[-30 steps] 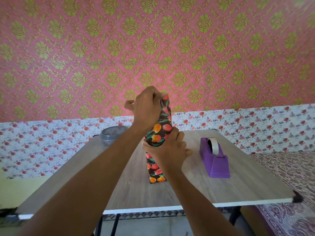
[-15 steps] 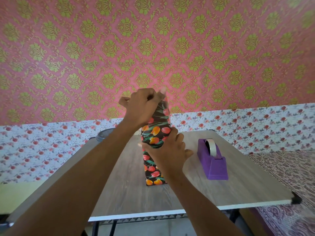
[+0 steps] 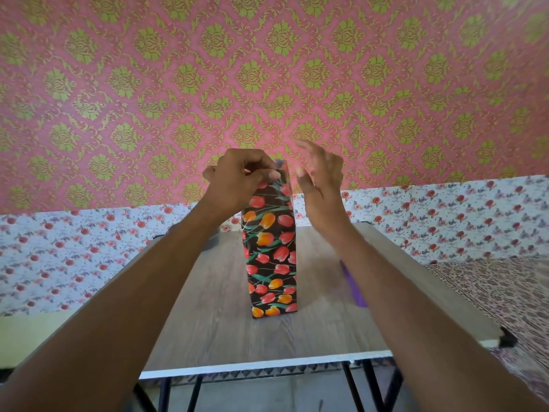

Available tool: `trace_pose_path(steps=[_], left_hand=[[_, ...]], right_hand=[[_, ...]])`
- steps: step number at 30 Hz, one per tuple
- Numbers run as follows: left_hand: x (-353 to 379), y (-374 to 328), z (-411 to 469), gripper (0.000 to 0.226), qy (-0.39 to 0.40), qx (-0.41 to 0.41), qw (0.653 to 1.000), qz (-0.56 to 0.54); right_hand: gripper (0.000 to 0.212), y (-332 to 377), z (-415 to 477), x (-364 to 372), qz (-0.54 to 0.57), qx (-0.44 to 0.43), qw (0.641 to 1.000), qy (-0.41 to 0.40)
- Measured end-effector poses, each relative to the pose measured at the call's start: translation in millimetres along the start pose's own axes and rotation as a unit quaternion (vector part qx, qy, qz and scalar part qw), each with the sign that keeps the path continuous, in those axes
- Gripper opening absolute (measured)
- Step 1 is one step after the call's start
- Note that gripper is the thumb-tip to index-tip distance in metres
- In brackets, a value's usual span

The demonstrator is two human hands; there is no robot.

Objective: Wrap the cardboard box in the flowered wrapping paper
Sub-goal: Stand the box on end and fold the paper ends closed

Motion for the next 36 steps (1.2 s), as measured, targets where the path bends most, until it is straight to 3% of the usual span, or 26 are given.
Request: trace_pose_path(steps=[4,6,16,19,22,26,29,32,36], left_hand=[[0,-9,-3,0.006,0.001,0.008,1.0,0.001],[0,-9,-3,0.005,0.002,-0.002,1.0,0.006],[-4,-5,-9,0.008,-0.041,-0.049,0.998,0.006],[-3,-2,-13,0.008,-0.042,-0.058,0.997,-0.018],[-3,-2,-15,0.011,-0.051,-0.048,0.997,-0.028],[-5,-4,-19,0.017,-0.086,-0.029,0.996,-0.006],[-14,8,-34,0.027,-0.149,-0.055,0.985,-0.061],[-25,38,-67,0.025,-0.248,-0.101,0.962,-0.047],[2,72,-87,0.023,-0.101,-0.156,0.979,-0.09]], right_hand=[[0.017,-8,31,12,0.021,0.071,0.973,0.219],[0.014,-8,36,11,0.008,0.069,0.962,0.263],[0.02,-17,39,3,0.174,0.08,0.96,0.206],[0.015,-29,29,-1,0.274,0.131,0.944,0.129],[0.054,-51,-2,7,0.316,0.189,0.926,0.089],[0.106,-73,-60,50,0.308,0.211,0.905,0.206],[0.118,-82,-86,72,0.306,0.241,0.891,0.233],[0.11,-93,-89,76,0.309,0.257,0.895,0.196],[0.097,-104,-93,74,0.352,0.256,0.885,0.165]])
Point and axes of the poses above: each hand's wrist, its own z-axis towards the middle knuckle, its own x-axis out of the palm, y = z × x, the point moved 8 cm from there along z, towards the middle knuckle, and after that the axes turned 2 degrees about -x, right-handed, at the moved point
